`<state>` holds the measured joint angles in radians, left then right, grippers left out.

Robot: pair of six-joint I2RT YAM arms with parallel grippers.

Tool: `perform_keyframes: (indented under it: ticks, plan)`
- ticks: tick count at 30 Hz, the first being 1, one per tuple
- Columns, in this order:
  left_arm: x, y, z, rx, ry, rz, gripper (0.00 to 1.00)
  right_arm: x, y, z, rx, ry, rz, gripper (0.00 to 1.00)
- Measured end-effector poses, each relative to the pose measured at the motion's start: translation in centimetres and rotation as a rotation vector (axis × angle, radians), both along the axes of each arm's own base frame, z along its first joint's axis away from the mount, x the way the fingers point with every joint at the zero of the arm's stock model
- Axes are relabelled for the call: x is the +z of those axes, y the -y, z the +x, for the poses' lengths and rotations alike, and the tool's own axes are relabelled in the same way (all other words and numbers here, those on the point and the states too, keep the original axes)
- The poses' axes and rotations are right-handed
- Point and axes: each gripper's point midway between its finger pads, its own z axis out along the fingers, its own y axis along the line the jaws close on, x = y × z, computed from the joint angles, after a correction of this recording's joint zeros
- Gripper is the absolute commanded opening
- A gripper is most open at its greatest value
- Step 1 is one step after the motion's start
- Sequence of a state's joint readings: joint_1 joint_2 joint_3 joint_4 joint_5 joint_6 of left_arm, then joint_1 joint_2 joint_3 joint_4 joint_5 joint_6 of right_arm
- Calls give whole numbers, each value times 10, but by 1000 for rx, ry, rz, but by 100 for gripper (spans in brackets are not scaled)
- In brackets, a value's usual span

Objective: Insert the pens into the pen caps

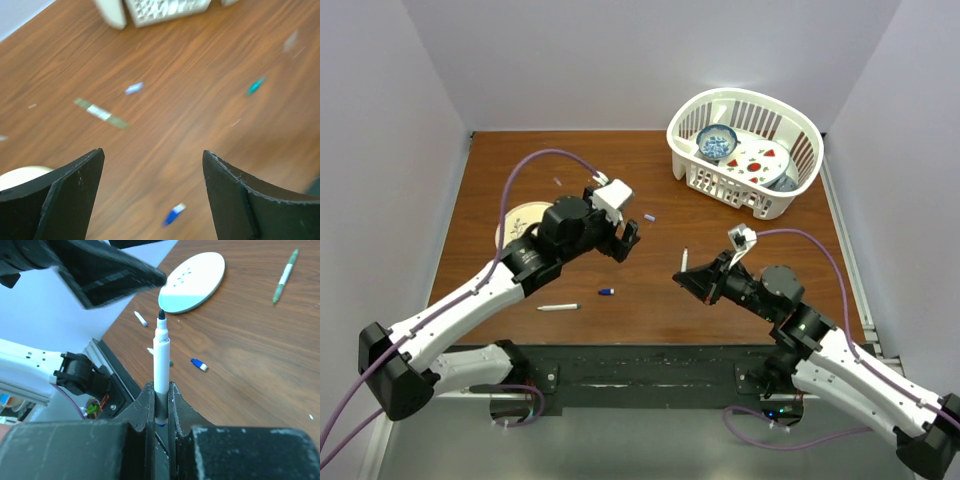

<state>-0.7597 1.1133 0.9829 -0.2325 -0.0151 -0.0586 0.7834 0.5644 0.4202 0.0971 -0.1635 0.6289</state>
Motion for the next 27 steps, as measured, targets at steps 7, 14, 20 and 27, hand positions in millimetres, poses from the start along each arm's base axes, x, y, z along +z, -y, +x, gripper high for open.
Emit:
perform_keyframes:
  ticks: [7,14,20,27]
  plan:
    - [-71,-35,-3,-142,31,452,82,-6,14,-4,-32,-1,-38,0]
    - [-119,-39,-17,-368,-12,658,69,-19,19,-3,-56,-28,-83,0]
    - [-176,-45,-32,-504,-178,782,60,-19,26,-1,-90,-23,-90,0]
    - [-201,-44,-36,-547,-282,831,57,-15,31,1,-116,-11,-92,0]
